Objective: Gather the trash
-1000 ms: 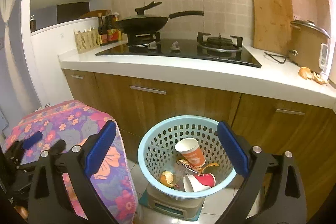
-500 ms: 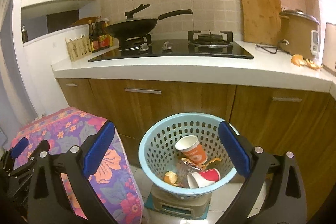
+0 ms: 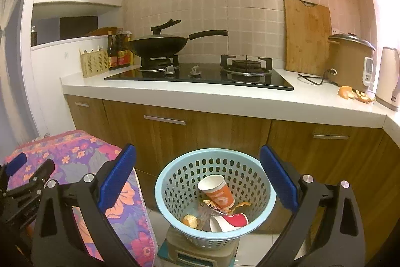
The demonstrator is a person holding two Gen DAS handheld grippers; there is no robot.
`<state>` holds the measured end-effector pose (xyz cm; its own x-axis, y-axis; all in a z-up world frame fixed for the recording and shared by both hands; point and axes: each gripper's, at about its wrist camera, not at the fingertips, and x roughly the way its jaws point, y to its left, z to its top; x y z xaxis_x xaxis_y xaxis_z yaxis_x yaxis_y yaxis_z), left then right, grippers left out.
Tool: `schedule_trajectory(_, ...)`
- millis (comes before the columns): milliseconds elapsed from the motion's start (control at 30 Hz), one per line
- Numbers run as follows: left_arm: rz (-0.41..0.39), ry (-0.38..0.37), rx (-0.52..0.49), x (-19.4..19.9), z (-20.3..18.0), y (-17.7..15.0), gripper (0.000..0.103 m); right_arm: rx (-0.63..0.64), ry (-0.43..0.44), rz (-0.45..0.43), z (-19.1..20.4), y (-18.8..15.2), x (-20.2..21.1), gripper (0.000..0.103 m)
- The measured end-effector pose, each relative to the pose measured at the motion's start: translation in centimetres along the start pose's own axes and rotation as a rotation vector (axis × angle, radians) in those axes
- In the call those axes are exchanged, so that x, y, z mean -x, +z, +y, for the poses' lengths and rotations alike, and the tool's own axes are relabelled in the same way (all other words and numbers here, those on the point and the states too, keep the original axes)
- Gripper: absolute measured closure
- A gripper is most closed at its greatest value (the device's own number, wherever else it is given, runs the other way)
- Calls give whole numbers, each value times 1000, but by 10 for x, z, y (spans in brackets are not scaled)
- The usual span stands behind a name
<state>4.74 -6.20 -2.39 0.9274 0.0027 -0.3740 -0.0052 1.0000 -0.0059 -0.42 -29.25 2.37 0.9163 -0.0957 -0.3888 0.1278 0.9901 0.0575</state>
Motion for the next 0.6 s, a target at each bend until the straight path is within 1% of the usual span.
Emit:
schedule_trajectory(333, 5, 10, 0, -1, -1, -1, 17, 19, 13, 22, 10, -7, -11, 9)
schedule_trajectory(400, 4, 11, 2, -2, 1, -2, 17, 18, 10, 21, 10, -7, -12, 9)
schedule_trajectory(467, -8, 29, 3, 0, 1, -2, 17, 20, 5, 17, 10, -7, -13, 9)
schedule_trajectory(533, -12, 27, 8, 1, 1, -1, 17, 29, -8, 8, 11, -7, -13, 9)
schedule_trajectory(600, -11, 21, 19, 1, 2, -1, 17, 26, -2, 5, 12, -7, -13, 9)
